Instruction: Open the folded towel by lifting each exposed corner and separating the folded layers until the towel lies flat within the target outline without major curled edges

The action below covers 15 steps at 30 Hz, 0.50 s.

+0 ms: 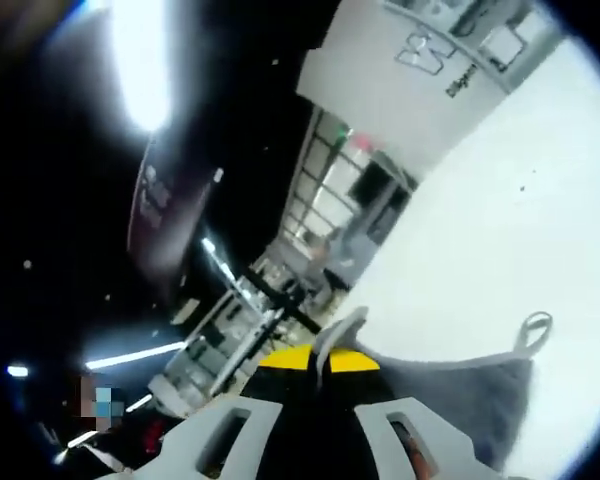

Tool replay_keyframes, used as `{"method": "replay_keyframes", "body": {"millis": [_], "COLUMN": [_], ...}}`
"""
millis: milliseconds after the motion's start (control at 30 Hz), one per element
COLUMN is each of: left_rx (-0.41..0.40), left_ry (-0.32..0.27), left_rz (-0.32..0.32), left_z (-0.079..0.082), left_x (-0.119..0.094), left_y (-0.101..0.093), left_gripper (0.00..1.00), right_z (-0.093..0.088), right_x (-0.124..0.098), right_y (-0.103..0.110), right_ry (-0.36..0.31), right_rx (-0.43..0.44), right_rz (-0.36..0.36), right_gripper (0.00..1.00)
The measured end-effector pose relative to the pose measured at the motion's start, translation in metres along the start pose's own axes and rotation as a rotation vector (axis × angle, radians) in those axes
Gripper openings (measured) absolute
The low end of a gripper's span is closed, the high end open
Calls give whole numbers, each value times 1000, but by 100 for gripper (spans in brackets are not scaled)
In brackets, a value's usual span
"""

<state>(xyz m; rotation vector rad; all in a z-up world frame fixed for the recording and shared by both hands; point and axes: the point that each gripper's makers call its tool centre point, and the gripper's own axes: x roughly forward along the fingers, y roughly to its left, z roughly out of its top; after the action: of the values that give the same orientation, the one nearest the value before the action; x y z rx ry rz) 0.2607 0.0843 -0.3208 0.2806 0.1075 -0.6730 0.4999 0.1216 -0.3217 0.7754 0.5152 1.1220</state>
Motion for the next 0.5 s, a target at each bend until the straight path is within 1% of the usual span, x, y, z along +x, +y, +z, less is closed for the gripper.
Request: {"method": "replay_keyframes", "body": {"millis": [133,267,400,500], "left_rx": [8,17,27,30], "left_ry": [3,7,7,8], "left_rz": [-11,-23,-27,-33], "left_z": [-2,-3,-4,-5], "left_x": [7,12,17,20], "left_y": [-8,-15,-17,-22], "left_gripper": [2,2,2,2], "right_z": [-4,-2,-1,-2], "right_x": [-10,-16,-22,-24], "right_y": [-2,-3,-8,-11], "right_ry": [-6,-9,-11,-12], "right_rx": [13,8,-25,-32], "right_rz": [1,0,-41,-53], "right_gripper": [0,0,0,0]}}
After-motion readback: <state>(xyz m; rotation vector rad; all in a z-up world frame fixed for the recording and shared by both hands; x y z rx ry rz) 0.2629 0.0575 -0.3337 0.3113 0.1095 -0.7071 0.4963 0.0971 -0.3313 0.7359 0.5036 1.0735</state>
